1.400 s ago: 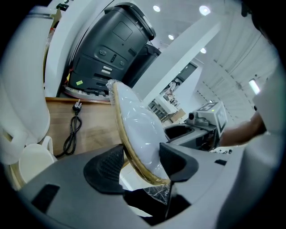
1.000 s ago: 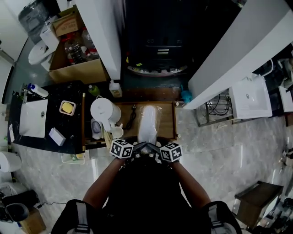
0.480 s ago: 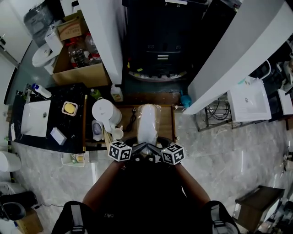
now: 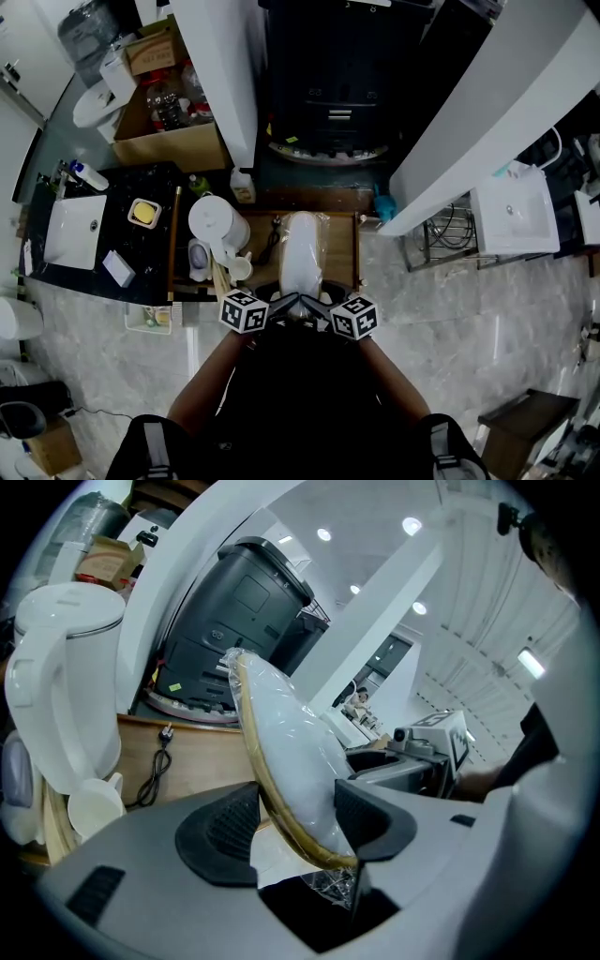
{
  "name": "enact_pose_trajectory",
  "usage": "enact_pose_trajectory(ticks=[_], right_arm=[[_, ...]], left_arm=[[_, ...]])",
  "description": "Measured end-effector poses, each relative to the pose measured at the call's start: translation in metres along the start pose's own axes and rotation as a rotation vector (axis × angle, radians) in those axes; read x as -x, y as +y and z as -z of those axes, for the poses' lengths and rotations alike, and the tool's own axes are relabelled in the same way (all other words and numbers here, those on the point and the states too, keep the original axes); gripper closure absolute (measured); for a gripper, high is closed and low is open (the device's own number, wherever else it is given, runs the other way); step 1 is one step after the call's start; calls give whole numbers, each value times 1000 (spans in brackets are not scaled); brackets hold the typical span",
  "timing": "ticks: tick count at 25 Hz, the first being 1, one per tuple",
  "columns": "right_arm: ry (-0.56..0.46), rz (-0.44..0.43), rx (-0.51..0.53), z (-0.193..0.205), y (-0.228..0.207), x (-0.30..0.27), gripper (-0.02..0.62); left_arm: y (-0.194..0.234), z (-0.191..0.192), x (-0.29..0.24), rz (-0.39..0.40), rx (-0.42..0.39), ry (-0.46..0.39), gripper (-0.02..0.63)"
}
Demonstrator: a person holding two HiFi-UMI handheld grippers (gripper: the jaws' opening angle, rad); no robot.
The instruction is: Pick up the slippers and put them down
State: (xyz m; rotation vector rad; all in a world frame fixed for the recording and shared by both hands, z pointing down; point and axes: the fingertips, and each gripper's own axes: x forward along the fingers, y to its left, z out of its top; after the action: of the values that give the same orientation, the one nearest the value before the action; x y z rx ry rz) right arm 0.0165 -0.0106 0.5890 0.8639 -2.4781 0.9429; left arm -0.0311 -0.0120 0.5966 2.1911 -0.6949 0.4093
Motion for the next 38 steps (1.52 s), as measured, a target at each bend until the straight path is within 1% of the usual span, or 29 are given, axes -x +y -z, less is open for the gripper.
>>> enact_pose_trajectory(ticks=[3,8,15,25,38], right_arm=[[4,-3,2,1,-4,4,316],[-8,-4,-4,-3,-8,7,316],[-21,-1,9,-10,-16,11,316],[-12,5,17,-12,-22,13,316],[18,-3,-4,-12,-26,5,316]], left_arm=[[-4,-1,-4,-3,-23,1,351],[-5,-5,-9,-7,4,-22,351],[-8,-15,-16,-8,-17,-30,351],[-8,-17,-22,-8,-17,-17,351],[1,-18,-24,-4,1,4,350]])
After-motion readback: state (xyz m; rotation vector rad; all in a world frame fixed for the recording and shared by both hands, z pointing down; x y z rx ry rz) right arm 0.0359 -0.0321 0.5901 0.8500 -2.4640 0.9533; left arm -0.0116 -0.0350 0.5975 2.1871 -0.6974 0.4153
